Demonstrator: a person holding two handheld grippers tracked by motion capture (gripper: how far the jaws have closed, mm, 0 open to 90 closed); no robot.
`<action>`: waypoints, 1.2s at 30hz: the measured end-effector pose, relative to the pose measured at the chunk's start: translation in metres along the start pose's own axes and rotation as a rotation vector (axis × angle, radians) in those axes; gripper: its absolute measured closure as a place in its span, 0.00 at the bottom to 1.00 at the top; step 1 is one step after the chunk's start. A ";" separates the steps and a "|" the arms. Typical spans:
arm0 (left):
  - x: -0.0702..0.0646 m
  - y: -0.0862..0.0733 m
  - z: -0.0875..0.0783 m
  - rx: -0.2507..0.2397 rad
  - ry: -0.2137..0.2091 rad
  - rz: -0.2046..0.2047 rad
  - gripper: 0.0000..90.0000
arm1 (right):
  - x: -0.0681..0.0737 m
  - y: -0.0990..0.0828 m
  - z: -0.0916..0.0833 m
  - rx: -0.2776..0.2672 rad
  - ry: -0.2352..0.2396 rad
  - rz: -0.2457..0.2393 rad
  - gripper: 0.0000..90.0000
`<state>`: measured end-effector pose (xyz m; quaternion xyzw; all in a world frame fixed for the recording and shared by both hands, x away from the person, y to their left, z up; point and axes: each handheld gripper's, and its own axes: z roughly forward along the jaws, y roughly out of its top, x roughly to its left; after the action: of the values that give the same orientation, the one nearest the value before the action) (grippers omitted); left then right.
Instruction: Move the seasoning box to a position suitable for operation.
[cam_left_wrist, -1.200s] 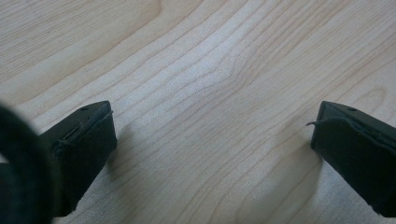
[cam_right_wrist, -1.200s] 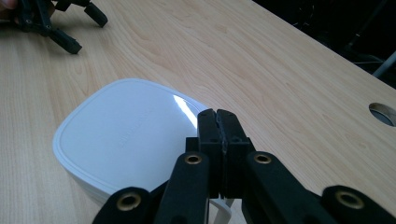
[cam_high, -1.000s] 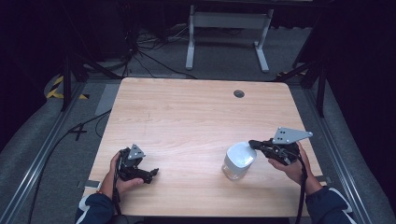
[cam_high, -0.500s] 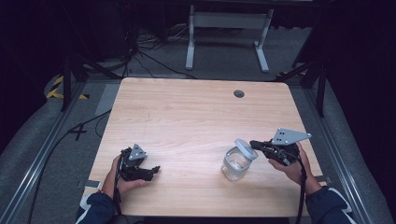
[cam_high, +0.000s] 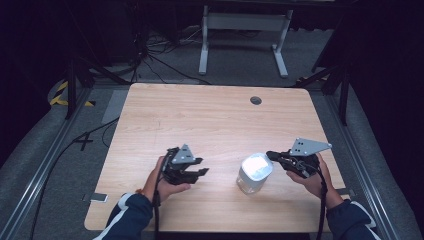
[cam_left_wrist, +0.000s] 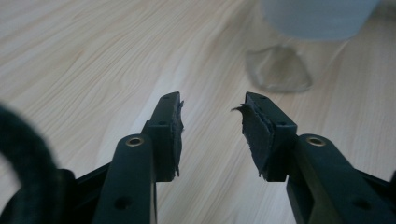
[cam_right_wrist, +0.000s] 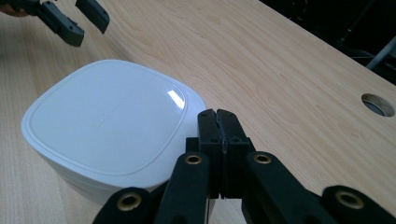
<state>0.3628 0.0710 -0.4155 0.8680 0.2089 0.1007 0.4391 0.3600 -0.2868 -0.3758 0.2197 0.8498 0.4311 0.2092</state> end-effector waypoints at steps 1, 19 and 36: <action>-0.004 0.005 0.004 0.006 -0.007 0.030 0.65 | 0.000 0.001 -0.001 -0.006 -0.009 -0.005 1.00; -0.014 0.023 0.023 0.002 -0.048 0.124 0.79 | 0.006 0.007 -0.004 -0.023 0.025 -0.011 1.00; -0.024 0.044 0.034 -0.041 -0.096 0.166 0.94 | 0.006 0.003 -0.003 -0.037 -0.011 0.008 1.00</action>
<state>0.3651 0.0125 -0.3995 0.8771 0.1126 0.0992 0.4563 0.3545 -0.2838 -0.3723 0.2213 0.8398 0.4462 0.2161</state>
